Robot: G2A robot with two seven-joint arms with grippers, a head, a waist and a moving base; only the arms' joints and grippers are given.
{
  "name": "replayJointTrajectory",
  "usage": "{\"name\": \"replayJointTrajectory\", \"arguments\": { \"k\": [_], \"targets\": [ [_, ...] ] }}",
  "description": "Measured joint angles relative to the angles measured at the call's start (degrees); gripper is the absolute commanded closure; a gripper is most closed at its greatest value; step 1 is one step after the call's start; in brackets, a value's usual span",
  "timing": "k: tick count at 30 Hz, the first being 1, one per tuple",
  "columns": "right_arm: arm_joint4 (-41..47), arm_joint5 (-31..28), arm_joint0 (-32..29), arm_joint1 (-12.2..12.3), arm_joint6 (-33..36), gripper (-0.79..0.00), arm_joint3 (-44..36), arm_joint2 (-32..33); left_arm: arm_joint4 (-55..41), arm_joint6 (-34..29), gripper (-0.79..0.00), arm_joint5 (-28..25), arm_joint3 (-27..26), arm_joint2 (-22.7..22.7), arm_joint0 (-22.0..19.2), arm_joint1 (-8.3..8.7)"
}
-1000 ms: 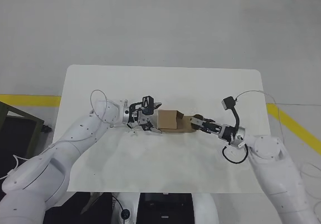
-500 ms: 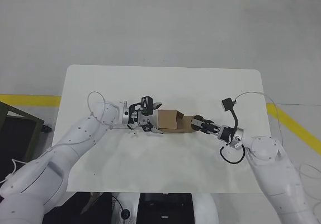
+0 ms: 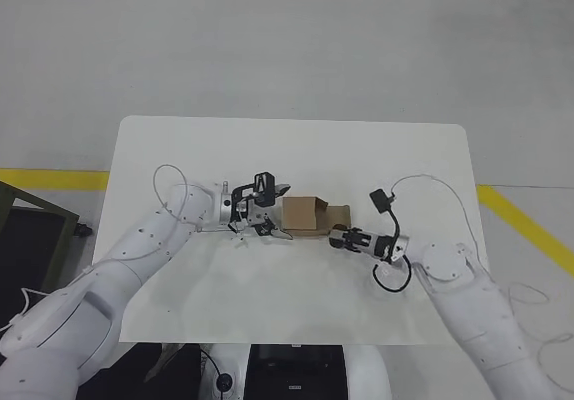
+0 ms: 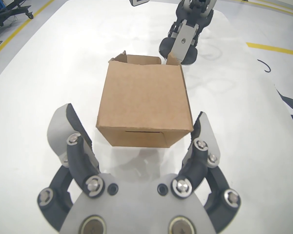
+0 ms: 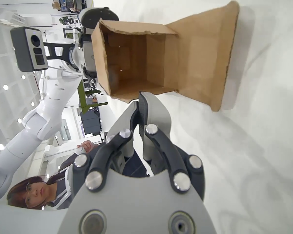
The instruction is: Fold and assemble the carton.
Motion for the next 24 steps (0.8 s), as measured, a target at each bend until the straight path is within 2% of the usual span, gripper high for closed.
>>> {"name": "replayJointTrajectory", "arguments": {
  "k": [6,24],
  "targets": [
    [0.89,-2.21,1.89,-0.44,-0.91,0.000,2.56,-1.18,-0.18,-0.98,-0.785,-0.73,0.03,0.26,-0.13,-0.49],
    [0.16,-7.17,10.90,-2.93,2.95,0.000,11.31,-9.57,1.16,-0.65,-0.785,-1.96,2.52,1.27,-1.58,-1.94]
  ]
}}
